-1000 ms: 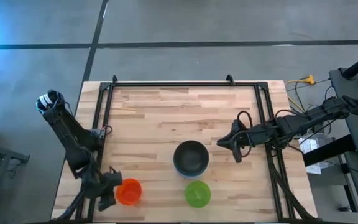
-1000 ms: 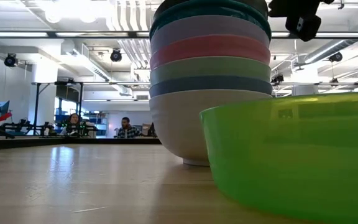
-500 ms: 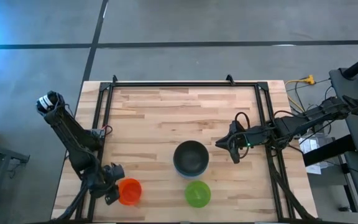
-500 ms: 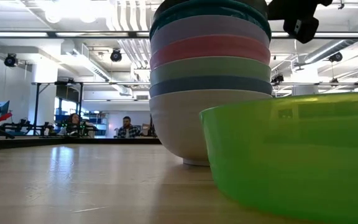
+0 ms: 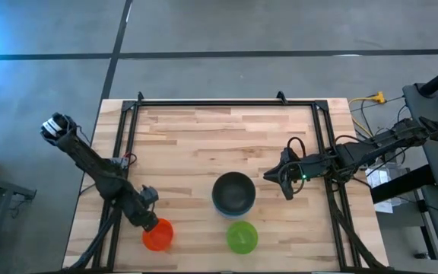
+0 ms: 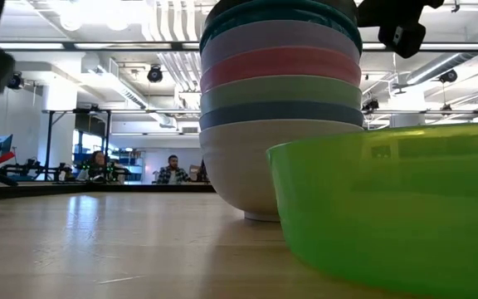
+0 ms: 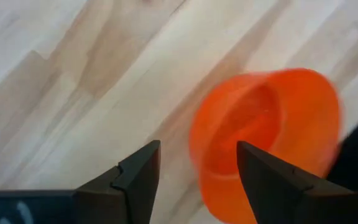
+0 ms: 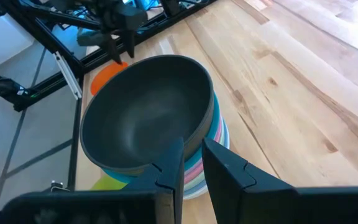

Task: Nest bowls inside each other
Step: Stack the orange bowl on top of the black bowl

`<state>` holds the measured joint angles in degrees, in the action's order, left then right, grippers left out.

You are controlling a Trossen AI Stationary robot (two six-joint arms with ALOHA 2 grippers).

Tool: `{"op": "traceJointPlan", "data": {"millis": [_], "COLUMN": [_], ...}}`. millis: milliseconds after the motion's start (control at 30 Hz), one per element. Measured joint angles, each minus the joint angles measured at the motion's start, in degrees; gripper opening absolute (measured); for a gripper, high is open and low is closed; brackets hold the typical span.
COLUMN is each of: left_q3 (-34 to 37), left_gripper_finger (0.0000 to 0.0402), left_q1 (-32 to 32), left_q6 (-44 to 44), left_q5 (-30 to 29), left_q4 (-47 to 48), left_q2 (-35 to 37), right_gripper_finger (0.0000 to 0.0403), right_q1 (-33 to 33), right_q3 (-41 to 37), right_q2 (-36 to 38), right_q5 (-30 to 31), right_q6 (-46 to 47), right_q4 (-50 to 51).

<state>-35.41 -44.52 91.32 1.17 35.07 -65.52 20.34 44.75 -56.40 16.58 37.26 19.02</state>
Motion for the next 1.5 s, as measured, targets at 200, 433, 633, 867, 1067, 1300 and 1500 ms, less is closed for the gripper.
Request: {"op": "traceJointPlan", "data": {"millis": [200,433,633,867,1067,1300,1500], "left_q3": [6.53,10.26,11.12,10.75,7.9,1.35,-6.75], "left_gripper_finger": [0.0193,0.0084,0.001,0.0001,0.0,0.0,0.0], "left_q1": [1.13,1.25,1.83,4.6,10.67,25.51,40.63], "left_q6": [-0.21,-1.09,-3.23,-5.75,-13.49,-29.04,-36.85], "left_q5": [2.75,5.92,6.07,4.64,4.38,-0.64,2.44], "left_q4": [-6.95,-13.39,-18.58,-24.6,-27.08,-27.62,-38.26], "left_q2": [0.0,0.13,0.2,2.09,5.43,7.96,4.86], "right_gripper_finger": [0.0054,0.0054,0.0054,0.0054,0.0054,0.0054,0.0054], "right_q1": [0.0,0.0,0.0,0.0,0.8,4.01,4.02], "right_q3": [0.0,0.0,0.0,0.0,0.0,0.0,0.01], "right_q2": [0.0,0.0,0.0,0.02,0.26,0.96,1.28], "right_q5": [-0.02,-0.02,-0.02,0.02,-0.07,0.08,1.96], "right_q6": [0.83,1.73,1.73,1.77,4.14,5.15,3.12], "right_q4": [0.03,0.03,0.06,0.51,1.23,9.62,16.48]}}
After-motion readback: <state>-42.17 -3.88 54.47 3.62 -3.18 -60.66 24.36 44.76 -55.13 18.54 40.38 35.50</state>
